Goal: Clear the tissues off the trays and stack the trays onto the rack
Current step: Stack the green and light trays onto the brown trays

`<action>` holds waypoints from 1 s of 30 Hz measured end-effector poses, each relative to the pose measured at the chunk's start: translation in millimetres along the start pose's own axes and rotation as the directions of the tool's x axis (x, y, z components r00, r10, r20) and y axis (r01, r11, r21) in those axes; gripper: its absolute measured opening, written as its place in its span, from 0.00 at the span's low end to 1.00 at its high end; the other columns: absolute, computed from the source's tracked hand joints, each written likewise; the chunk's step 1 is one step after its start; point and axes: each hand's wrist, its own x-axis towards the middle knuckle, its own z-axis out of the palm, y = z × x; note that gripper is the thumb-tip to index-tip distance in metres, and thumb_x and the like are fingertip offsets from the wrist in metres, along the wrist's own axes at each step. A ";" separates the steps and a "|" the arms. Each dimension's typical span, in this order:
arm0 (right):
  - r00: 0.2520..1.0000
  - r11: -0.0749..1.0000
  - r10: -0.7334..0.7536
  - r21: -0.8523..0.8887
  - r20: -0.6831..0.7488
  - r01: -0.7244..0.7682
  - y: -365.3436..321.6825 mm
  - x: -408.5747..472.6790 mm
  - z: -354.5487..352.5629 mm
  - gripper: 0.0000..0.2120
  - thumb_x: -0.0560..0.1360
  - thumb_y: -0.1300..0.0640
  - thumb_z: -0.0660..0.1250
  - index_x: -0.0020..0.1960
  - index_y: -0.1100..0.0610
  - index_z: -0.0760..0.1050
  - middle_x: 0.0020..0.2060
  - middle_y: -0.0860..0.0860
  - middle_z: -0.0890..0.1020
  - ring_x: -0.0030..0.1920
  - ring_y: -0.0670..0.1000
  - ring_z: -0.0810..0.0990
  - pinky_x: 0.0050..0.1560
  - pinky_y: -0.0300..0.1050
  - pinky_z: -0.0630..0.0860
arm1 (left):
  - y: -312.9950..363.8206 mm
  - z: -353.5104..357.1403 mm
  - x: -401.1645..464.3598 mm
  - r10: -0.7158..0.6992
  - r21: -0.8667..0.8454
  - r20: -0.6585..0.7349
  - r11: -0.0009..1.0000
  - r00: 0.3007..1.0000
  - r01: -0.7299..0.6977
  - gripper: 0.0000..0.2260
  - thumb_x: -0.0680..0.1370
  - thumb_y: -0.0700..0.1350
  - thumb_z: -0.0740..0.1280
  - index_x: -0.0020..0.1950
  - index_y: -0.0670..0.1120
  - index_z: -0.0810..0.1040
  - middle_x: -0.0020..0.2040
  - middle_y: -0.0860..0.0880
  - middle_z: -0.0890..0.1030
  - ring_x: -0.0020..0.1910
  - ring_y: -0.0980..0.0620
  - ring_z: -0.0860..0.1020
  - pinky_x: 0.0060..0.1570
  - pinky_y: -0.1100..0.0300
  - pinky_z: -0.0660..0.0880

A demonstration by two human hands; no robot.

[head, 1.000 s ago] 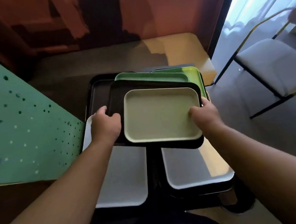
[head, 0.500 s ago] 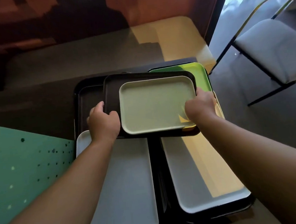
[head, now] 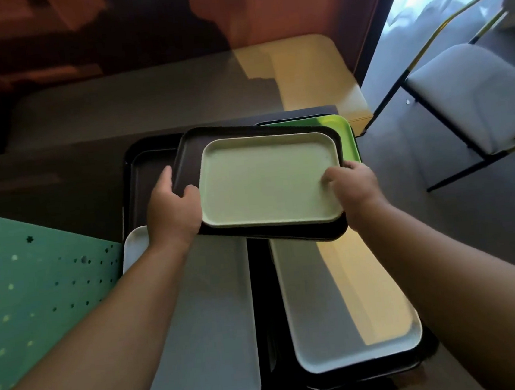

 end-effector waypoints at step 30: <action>0.946 0.986 -0.037 -0.140 0.323 0.087 147.3 -55.2 -142.5 0.13 0.78 0.52 0.71 0.58 0.57 0.82 0.48 0.51 0.88 0.47 0.52 0.86 0.55 0.52 0.83 | -19.1 71.8 -207.4 -0.188 -0.284 0.379 0.909 0.906 0.307 0.29 0.58 0.43 0.75 0.59 0.42 0.80 0.51 0.40 0.87 0.49 0.37 0.85 0.53 0.39 0.82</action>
